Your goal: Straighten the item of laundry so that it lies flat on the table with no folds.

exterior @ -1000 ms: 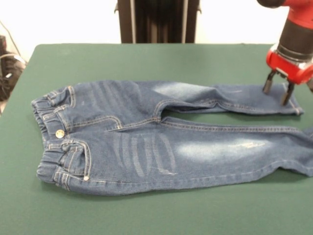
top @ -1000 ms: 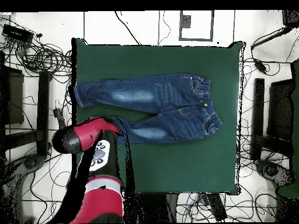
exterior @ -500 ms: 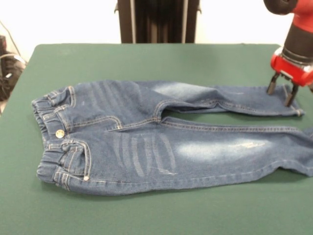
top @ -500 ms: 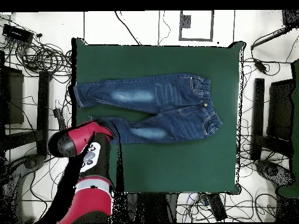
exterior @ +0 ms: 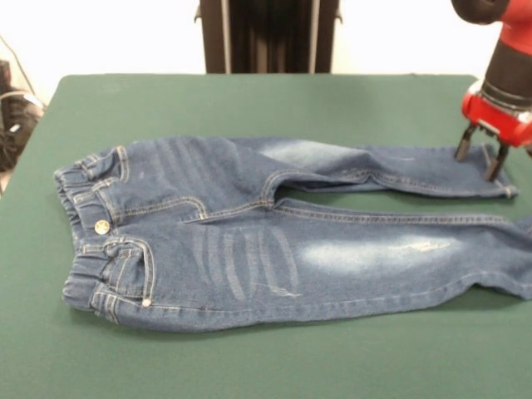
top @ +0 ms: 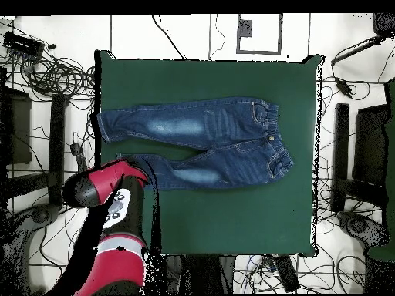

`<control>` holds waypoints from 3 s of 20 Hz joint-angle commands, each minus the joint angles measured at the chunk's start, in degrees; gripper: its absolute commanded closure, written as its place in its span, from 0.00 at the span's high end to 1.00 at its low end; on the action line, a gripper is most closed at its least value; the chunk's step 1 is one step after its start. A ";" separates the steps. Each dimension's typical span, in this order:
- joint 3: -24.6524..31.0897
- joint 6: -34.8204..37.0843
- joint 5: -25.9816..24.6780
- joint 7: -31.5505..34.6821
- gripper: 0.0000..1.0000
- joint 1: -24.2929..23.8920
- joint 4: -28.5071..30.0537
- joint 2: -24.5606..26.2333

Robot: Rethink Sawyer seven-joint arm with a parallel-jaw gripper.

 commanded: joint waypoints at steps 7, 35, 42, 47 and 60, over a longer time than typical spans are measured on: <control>9.16 1.06 10.91 7.09 1.00 5.51 -5.92 5.71; -0.47 19.78 10.84 -4.61 1.00 5.65 -9.63 -10.32; 4.31 15.73 9.92 -9.17 1.00 -1.08 -10.03 -7.84; 5.67 13.98 6.98 -12.91 1.00 -6.96 -7.78 -6.73; 13.82 12.76 -3.05 -24.76 1.00 -25.89 -5.13 -7.72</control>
